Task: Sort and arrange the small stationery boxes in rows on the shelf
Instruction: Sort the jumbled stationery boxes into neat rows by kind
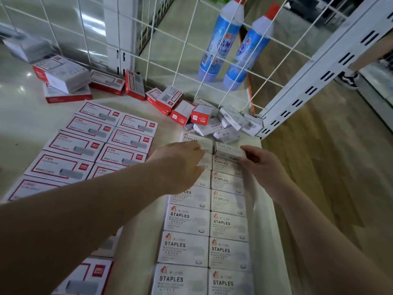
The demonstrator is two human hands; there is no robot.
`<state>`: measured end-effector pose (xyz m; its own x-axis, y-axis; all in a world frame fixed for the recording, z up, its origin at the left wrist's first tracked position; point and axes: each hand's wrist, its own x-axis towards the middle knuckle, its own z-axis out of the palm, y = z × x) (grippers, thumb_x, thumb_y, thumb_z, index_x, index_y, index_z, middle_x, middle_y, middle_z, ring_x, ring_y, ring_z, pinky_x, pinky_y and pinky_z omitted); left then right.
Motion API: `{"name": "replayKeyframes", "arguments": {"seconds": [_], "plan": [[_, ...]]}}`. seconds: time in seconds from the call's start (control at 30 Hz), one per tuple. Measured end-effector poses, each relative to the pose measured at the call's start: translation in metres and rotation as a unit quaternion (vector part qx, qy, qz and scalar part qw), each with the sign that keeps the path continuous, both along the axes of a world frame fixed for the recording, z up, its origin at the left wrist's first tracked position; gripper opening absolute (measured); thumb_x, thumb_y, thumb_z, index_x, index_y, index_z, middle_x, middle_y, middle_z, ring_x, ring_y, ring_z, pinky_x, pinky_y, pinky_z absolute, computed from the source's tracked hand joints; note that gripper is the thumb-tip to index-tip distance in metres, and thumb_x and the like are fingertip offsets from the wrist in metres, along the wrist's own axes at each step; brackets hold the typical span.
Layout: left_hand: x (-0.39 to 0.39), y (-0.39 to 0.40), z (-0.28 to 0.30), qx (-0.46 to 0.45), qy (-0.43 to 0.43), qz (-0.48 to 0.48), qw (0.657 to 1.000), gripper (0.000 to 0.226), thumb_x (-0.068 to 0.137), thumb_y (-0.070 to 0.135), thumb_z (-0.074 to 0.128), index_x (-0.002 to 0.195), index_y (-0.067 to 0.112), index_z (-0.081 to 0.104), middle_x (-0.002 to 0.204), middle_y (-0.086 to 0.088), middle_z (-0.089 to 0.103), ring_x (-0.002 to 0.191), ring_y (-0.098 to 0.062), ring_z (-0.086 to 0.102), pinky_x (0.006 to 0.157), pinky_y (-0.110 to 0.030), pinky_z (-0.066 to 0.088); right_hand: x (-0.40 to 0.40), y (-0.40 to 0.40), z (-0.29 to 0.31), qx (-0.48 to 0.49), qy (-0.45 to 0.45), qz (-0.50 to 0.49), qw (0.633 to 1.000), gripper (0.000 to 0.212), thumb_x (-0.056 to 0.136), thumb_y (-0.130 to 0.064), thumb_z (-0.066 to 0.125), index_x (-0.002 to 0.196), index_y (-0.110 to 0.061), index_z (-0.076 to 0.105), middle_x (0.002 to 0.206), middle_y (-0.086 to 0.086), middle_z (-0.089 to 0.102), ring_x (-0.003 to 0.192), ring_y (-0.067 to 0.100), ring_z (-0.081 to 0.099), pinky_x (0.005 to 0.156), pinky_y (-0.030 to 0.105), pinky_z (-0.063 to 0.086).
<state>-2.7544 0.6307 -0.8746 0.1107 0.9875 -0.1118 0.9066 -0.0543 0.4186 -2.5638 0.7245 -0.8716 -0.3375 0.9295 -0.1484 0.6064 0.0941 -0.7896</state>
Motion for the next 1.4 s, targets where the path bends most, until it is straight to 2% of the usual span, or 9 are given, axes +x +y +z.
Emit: {"name": "replayKeyframes", "arguments": {"seconds": [0.17,0.27,0.43,0.73,0.87,1.0,1.13,1.27,1.4], "plan": [[-0.001,0.000,-0.001,0.007,0.003,-0.006,1.000,0.046,0.097,0.039,0.035,0.138,0.019,0.038,0.139,0.005,0.039,0.126,-0.015,0.040,0.103,-0.038,0.038,0.001,0.001,0.002,0.021,0.006,-0.001,1.000,0.025,0.088,0.001,0.057,0.092,-0.023,0.063,0.086,-0.013,0.062,0.072,-0.010,0.059,0.063,0.003,0.043],[-0.001,-0.001,0.000,0.006,0.012,-0.010,1.000,0.045,0.097,0.039,0.034,0.137,0.018,0.038,0.140,0.004,0.039,0.125,-0.016,0.042,0.102,-0.038,0.039,0.005,0.003,0.004,0.036,-0.009,-0.006,0.999,0.029,0.088,0.000,0.057,0.090,-0.028,0.062,0.090,-0.010,0.065,0.082,0.002,0.060,0.070,0.013,0.045],[-0.001,0.000,-0.002,0.012,0.013,-0.008,1.000,0.043,0.097,0.038,0.034,0.135,0.018,0.040,0.137,0.004,0.042,0.122,-0.016,0.044,0.100,-0.038,0.041,0.004,0.001,0.002,0.030,0.011,-0.009,0.999,0.035,0.089,0.000,0.056,0.083,-0.034,0.057,0.086,-0.015,0.062,0.078,-0.003,0.058,0.061,0.004,0.044],[-0.001,0.001,-0.002,0.024,0.023,-0.009,0.999,0.042,0.098,0.037,0.033,0.135,0.019,0.040,0.136,0.004,0.043,0.122,-0.016,0.044,0.099,-0.038,0.041,-0.009,0.001,0.003,0.023,-0.010,0.035,0.999,0.032,0.086,0.008,0.053,0.084,-0.022,0.062,0.081,-0.014,0.062,0.067,-0.015,0.058,0.059,0.003,0.044],[0.000,0.001,0.000,0.022,0.019,-0.010,1.000,0.042,0.098,0.036,0.033,0.136,0.019,0.039,0.136,0.004,0.044,0.122,-0.015,0.044,0.101,-0.036,0.041,-0.013,0.004,0.001,0.018,-0.030,0.020,0.999,0.024,0.088,0.004,0.052,0.098,-0.013,0.066,0.087,-0.007,0.065,0.077,0.000,0.060,0.064,0.009,0.049],[-0.001,0.002,-0.001,0.032,0.024,-0.002,0.999,0.042,0.098,0.037,0.033,0.136,0.021,0.039,0.137,0.005,0.044,0.125,-0.014,0.039,0.106,-0.035,0.035,-0.016,0.008,-0.003,0.012,-0.066,0.016,0.998,0.032,0.088,-0.015,0.062,0.120,-0.015,0.060,0.107,-0.002,0.065,0.098,0.015,0.061,0.086,0.030,0.051],[0.000,0.004,-0.001,0.039,0.058,0.008,0.998,0.041,0.099,0.035,0.031,0.137,0.021,0.037,0.140,0.005,0.039,0.128,-0.017,0.033,0.109,-0.035,0.028,-0.018,0.007,-0.003,0.071,-0.125,0.044,0.989,0.031,0.089,-0.022,0.061,0.119,-0.016,0.060,0.107,-0.004,0.061,0.088,0.009,0.055,0.072,0.018,0.044],[-0.001,0.004,-0.002,0.017,0.017,0.095,0.995,0.039,0.098,0.033,0.035,0.134,0.017,0.040,0.137,-0.002,0.036,0.121,-0.022,0.038,0.099,-0.036,0.038,-0.018,0.012,-0.004,0.096,-0.188,0.043,0.976,0.033,0.088,-0.027,0.061,0.121,-0.020,0.057,0.113,0.001,0.053,0.089,0.011,0.051,0.063,0.011,0.036],[-0.003,0.006,-0.004,-0.002,-0.040,0.116,0.992,0.035,0.098,0.030,0.036,0.129,0.014,0.044,0.134,-0.004,0.036,0.112,-0.021,0.046,0.087,-0.033,0.049,-0.020,0.015,-0.008,0.081,-0.171,0.022,0.982,0.042,0.085,-0.028,0.065,0.125,-0.027,0.054,0.119,0.003,0.049,0.099,0.016,0.052,0.069,0.018,0.038]]}}
